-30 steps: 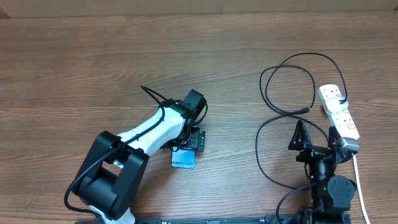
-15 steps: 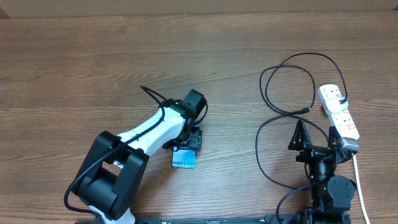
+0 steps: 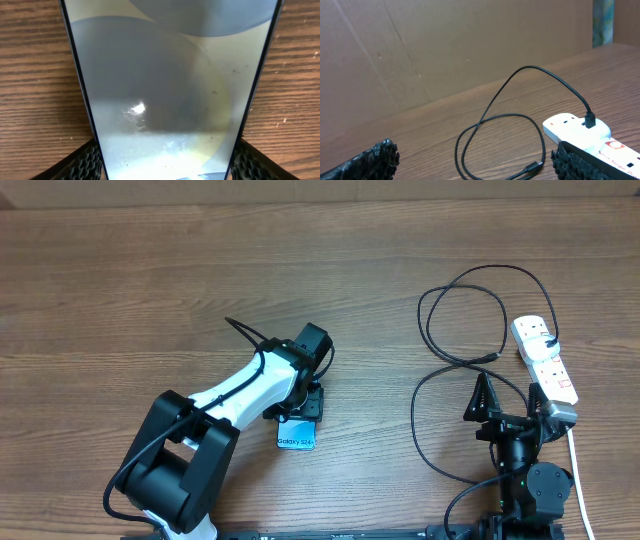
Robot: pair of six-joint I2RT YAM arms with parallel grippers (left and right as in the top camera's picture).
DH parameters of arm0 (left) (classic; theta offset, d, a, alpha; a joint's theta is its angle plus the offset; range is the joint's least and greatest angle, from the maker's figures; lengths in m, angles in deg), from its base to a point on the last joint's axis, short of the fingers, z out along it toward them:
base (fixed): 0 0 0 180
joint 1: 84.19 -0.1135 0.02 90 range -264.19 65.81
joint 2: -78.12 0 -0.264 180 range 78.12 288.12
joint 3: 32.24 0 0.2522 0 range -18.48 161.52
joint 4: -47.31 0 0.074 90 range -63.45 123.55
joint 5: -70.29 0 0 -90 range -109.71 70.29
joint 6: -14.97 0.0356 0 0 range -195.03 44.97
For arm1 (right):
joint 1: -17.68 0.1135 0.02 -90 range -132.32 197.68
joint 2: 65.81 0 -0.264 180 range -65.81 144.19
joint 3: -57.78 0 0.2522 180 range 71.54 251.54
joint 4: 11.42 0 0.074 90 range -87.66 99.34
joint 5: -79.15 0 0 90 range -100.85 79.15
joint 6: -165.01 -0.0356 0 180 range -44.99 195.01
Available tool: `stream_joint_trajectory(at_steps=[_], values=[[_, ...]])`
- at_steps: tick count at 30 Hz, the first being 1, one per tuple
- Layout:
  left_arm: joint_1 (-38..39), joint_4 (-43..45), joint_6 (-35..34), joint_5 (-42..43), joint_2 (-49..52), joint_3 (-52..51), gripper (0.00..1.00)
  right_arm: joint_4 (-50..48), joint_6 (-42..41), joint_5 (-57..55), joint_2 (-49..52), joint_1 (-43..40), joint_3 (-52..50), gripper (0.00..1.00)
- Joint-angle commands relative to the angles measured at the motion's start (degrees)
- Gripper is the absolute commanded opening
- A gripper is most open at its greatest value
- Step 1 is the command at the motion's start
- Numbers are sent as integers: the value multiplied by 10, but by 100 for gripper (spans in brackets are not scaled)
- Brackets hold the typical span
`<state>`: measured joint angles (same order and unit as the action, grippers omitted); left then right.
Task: Plug charger to phone and switch on socket
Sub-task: 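Close the left gripper on the phone's long edges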
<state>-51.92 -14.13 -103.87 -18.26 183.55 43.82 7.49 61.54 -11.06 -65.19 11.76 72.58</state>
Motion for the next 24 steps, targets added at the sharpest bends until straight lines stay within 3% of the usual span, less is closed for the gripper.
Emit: stream_joint_trajectory(at_steps=[1, 13, 24], values=[[2, -8, -12, 1, 10, 28, 60, -4, 2, 3, -5, 2, -6, 100], [2, -65, -12, 4, 10, 105, 60, -4, 2, 3, -4, 2, -6, 100], [-3, -72, -12, 66, 9, 115, 61, -4, 2, 3, -5, 2, -6, 100]])
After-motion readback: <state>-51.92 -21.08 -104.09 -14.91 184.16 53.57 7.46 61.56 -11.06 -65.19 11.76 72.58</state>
